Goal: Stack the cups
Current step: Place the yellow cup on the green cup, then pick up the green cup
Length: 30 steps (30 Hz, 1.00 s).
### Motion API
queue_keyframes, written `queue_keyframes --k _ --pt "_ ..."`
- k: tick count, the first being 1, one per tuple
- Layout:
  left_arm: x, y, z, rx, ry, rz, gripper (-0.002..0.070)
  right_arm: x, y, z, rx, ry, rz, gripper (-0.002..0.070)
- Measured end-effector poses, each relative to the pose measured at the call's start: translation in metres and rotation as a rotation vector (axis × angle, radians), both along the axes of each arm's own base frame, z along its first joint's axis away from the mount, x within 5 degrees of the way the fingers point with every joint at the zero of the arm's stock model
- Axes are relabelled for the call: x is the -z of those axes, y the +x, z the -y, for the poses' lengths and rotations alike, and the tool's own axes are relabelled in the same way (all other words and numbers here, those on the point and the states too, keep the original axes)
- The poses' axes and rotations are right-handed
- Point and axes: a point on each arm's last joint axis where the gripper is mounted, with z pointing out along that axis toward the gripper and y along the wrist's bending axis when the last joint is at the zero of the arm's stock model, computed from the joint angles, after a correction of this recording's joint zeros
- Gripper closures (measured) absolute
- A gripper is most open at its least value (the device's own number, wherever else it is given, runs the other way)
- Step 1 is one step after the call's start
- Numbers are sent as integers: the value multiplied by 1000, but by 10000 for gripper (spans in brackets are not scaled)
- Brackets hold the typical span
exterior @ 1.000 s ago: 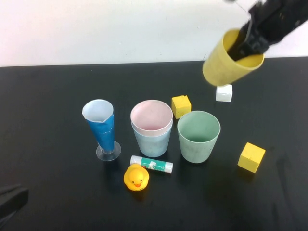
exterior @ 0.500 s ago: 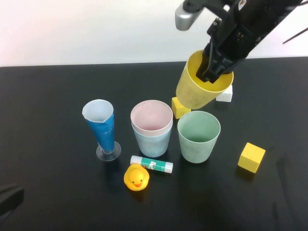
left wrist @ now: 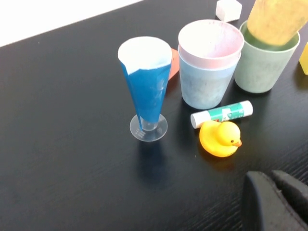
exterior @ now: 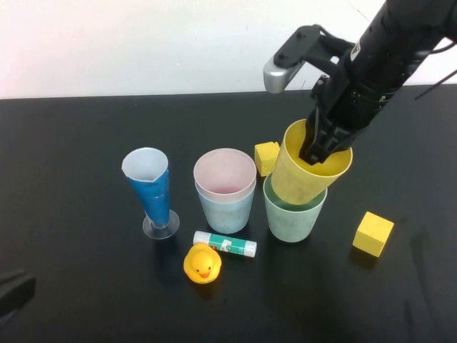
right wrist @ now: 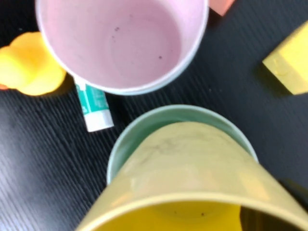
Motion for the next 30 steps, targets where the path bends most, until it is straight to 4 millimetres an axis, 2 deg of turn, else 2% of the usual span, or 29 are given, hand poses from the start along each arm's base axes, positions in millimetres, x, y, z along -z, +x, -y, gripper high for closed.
queue_keyframes --k 3,6,10,13,16,18,21,22,26,30 --pt "0 0 0 0 -2 4 673 2 1 -1 -16 4 -5 598" --pt "0 0 0 0 -1 2 673 8 3 -3 -21 -1 -14 489" --pt "3 0 0 1 3 -12 673 19 8 -5 -21 -12 -35 308" --pt "8 1 2 6 1 -36 673 31 13 -7 -20 -29 -56 242" --pt "16 1 3 8 6 -60 673 50 19 -10 -17 -49 -94 245" --pt "21 2 3 8 15 -76 673 60 22 -11 -11 -58 -115 282" --pt "29 3 4 8 27 -96 673 68 24 -13 3 -62 -136 421" --pt "30 3 4 8 30 -100 673 68 24 -13 15 -57 -142 444" --pt "32 3 4 8 33 -106 673 53 20 -10 35 -41 -116 449" --pt "32 3 4 13 42 -101 673 8 3 -2 40 7 -22 450"
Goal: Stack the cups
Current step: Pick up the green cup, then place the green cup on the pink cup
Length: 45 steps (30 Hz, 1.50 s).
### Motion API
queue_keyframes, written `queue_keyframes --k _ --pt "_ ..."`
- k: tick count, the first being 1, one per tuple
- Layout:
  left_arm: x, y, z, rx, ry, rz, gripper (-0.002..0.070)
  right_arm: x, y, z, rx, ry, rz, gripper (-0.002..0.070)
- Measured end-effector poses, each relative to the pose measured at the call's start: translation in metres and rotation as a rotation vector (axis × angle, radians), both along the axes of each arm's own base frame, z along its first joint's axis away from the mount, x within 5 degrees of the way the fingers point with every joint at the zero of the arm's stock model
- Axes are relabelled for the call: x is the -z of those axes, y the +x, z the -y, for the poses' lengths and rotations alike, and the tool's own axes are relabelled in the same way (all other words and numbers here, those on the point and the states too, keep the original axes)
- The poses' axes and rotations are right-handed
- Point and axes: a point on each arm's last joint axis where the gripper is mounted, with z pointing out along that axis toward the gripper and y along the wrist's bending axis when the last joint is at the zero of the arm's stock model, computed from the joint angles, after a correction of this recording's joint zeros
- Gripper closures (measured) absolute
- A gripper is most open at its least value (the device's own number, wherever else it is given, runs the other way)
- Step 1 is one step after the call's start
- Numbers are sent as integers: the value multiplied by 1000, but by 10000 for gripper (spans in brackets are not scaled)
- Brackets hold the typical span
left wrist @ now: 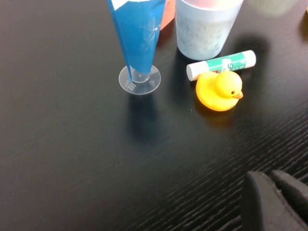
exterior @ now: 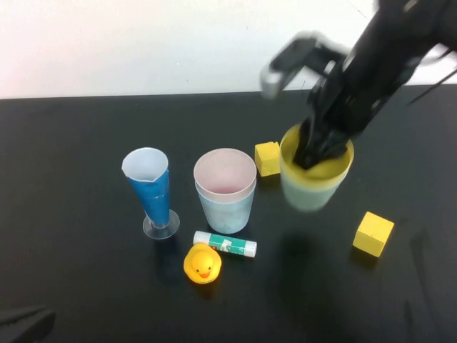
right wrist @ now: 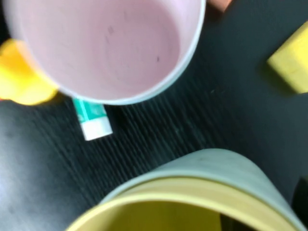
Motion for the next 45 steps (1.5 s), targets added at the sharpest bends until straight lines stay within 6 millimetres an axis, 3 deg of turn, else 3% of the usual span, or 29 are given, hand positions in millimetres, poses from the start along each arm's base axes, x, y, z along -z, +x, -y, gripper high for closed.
queue_keyframes --k 6,10,14,23,31,35,41,45 --pt "-2 1 1 6 -6 31 673 -71 -29 7 -67 141 149 450" --pt "-5 2 1 6 -16 60 673 -85 -37 -3 -161 273 156 451" --pt "-6 3 1 6 -22 73 673 -80 -32 -13 -198 338 162 451" --pt "-6 3 1 6 -22 73 673 -34 -1 -35 -207 392 94 451" --pt "-6 3 1 7 -24 72 673 -13 8 -41 -212 394 55 451" --pt "-6 3 2 7 -24 70 673 -5 11 -43 -212 389 35 387" --pt "-5 2 1 6 -19 58 673 -10 16 -45 -189 410 88 326" --pt "-1 1 0 7 3 20 673 -31 11 -40 -184 431 113 341"
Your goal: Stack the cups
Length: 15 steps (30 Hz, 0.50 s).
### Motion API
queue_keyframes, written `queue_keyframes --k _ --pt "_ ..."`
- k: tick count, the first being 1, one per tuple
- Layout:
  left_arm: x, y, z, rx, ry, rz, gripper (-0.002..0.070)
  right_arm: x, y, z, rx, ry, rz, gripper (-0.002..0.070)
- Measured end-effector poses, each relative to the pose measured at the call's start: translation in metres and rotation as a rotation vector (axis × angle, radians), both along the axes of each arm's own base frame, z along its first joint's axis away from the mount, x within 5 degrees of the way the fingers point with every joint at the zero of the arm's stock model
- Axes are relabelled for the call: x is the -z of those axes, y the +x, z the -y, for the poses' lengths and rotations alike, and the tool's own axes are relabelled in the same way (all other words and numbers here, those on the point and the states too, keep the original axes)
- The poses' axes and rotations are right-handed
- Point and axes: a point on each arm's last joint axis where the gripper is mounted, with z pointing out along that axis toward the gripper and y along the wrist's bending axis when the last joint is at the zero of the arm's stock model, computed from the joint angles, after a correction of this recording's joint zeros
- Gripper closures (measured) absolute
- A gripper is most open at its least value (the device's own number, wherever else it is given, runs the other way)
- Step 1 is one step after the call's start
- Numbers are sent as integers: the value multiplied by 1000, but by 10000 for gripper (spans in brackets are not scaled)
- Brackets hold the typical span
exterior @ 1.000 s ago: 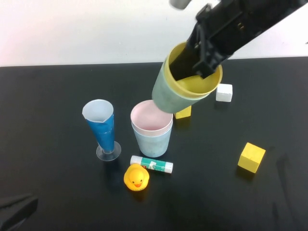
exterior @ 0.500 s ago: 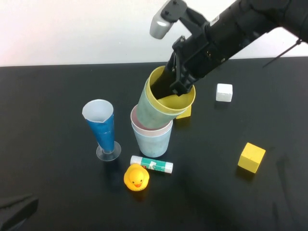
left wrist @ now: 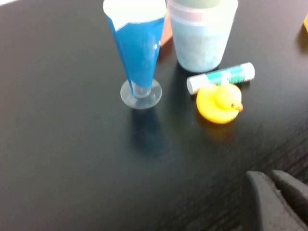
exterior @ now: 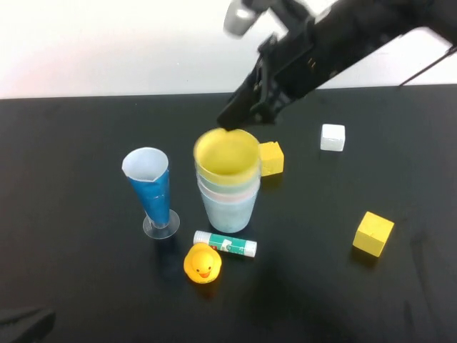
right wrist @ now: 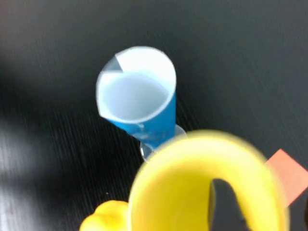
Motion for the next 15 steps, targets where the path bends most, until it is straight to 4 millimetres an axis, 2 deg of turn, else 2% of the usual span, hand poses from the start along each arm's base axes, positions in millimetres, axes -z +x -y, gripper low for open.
queue_keyframes --k 2,4,7,10,12,15 --pt "2 -3 -2 1 15 -26 673 -17 -11 5 -27 13 16 378" --pt "4 -10 -6 -7 13 -49 673 -40 -29 10 -98 43 49 447" --pt "3 -24 -15 -27 -16 -26 673 -74 -56 18 -181 112 123 598" --pt "0 -41 -29 -65 -67 71 673 -104 -90 32 -206 161 183 648" --pt "1 -49 -38 -100 -109 131 673 -112 -111 42 -213 169 194 661" --pt "11 -58 -46 -138 -163 175 673 -110 -133 55 -166 185 231 666"
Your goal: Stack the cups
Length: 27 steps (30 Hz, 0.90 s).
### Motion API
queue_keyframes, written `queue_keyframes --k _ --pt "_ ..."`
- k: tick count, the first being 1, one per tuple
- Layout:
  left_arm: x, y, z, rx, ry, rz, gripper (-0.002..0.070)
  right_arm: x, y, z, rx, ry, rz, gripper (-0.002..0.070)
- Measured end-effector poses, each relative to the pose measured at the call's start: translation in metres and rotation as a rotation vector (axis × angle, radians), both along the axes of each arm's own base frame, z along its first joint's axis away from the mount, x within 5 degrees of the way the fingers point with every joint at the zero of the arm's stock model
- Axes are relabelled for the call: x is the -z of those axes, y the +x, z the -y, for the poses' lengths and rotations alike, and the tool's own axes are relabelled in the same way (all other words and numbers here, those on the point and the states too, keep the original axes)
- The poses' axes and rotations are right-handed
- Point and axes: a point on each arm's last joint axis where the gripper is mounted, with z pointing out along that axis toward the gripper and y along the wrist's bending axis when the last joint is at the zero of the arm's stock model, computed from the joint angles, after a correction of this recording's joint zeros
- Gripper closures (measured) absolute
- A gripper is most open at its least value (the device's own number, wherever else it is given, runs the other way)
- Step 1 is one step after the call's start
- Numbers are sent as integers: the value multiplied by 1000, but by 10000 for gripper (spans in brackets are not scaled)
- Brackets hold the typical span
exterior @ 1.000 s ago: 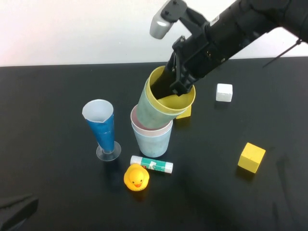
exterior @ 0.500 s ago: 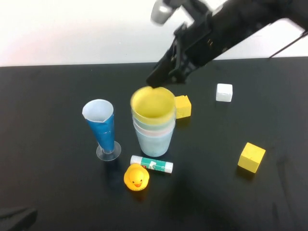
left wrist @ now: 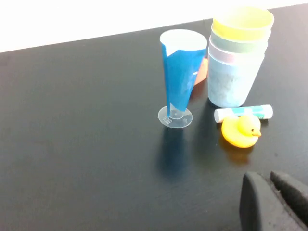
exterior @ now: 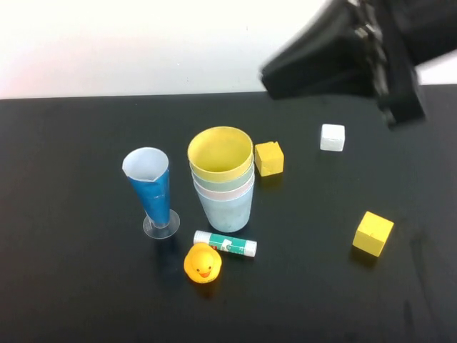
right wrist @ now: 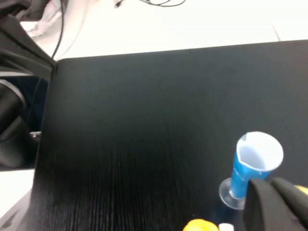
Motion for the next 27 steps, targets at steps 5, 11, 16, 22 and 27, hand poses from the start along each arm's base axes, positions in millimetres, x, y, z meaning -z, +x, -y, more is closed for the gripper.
queue_keyframes --k 5,11,16,22,27 --pt "25 4 0 -44 -55 -35 673 19 -34 24 136 48 68 668" --pt "36 12 5 -46 -89 -18 673 32 -84 58 263 114 197 668" --pt "37 14 6 -42 -98 -5 673 35 -123 91 401 169 396 668" --pt "38 14 7 -41 -97 -6 673 41 -158 130 628 316 653 668" --pt "38 14 7 -41 -97 -6 673 65 -159 138 695 304 709 670"
